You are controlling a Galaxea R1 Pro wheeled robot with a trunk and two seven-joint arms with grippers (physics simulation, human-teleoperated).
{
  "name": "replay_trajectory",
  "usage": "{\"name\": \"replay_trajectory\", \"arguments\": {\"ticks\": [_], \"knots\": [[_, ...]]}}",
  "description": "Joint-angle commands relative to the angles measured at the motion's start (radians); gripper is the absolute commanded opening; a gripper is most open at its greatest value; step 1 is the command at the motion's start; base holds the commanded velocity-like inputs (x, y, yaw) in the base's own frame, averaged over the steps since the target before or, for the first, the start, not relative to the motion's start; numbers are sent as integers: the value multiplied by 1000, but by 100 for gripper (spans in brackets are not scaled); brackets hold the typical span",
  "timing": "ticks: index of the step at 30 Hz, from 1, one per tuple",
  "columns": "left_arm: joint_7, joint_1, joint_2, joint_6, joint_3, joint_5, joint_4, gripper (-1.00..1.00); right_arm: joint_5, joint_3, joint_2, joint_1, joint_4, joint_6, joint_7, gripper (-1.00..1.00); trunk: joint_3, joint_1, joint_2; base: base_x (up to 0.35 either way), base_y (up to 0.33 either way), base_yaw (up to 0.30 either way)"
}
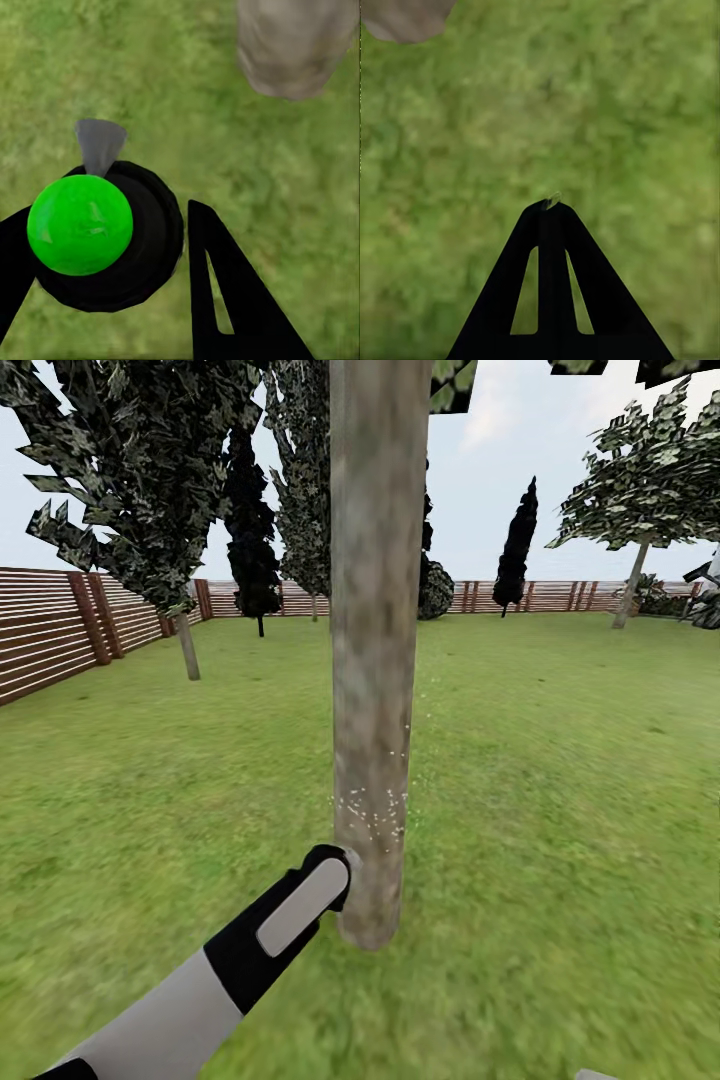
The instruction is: In the garden, pick up the pesticide atomizer on the floor and spray pesticide onto both trees until each tree trunk is fully covered.
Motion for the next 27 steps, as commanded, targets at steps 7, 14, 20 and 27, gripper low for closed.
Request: {"name": "replay_trajectory", "arguments": {"ticks": [7,14,20,27], "knots": [[57,-3,-11,125,-3,47,-64,-100,-10,2,0,23,-12,1,-10,-100,-1,0,-1,0,0,0],[60,-138,-27,136,1,77,-59,-100,-11,3,3,26,-13,1,-10,-100,-1,0,-1,0,0,0],[65,-351,-28,141,6,201,66,-100,-10,4,5,33,-11,0,-11,-100,-1,0,-1,0,0,0],[66,-661,-55,141,6,360,262,-100,-10,4,6,34,-7,1,-11,-100,-1,0,-1,0,0,0]]}}
